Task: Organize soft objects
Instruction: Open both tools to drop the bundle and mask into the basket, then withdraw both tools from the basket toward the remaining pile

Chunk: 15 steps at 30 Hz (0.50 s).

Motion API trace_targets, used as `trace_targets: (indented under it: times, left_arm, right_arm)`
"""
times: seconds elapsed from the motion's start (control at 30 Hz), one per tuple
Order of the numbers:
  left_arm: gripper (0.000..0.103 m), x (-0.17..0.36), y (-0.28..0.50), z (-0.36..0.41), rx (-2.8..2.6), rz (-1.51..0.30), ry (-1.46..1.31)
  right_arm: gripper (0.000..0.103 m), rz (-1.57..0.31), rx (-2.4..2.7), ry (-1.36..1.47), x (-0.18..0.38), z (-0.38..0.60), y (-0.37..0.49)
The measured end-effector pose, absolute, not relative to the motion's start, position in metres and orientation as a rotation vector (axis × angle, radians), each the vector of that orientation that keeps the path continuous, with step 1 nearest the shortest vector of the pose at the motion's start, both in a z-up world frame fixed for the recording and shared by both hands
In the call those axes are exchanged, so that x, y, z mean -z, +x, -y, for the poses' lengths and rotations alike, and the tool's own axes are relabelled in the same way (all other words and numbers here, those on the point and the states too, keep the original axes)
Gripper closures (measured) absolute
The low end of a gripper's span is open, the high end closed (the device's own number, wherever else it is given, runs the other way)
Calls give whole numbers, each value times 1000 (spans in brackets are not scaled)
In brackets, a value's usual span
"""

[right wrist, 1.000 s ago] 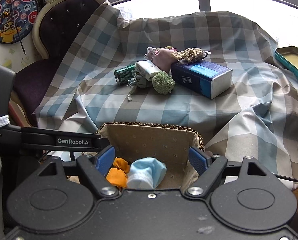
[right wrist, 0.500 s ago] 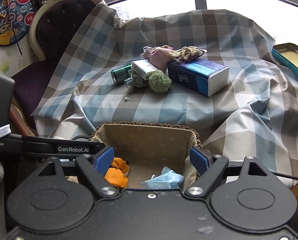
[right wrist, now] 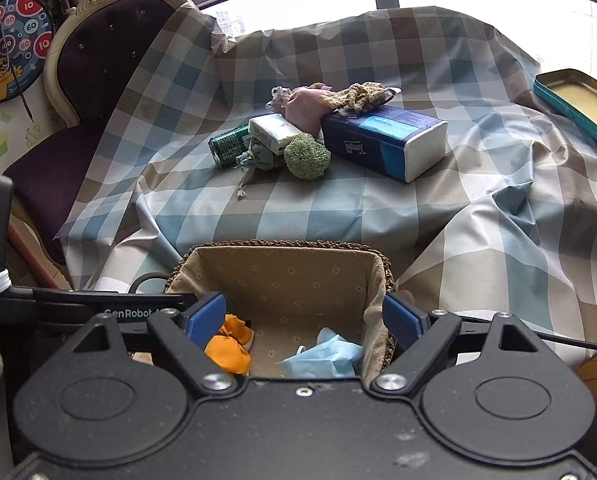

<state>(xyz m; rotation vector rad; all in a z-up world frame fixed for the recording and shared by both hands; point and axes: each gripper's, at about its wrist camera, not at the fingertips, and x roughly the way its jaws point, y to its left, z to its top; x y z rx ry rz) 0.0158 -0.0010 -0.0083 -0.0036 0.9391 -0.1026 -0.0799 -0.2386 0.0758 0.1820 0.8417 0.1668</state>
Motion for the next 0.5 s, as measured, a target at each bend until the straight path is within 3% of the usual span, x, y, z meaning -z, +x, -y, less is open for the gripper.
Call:
trace_targets:
  times: [0.5]
  left_arm:
    - [18,9,17,4,98,-938,30]
  right_arm:
    - [14,-862,-139,207,-73,241,-73]
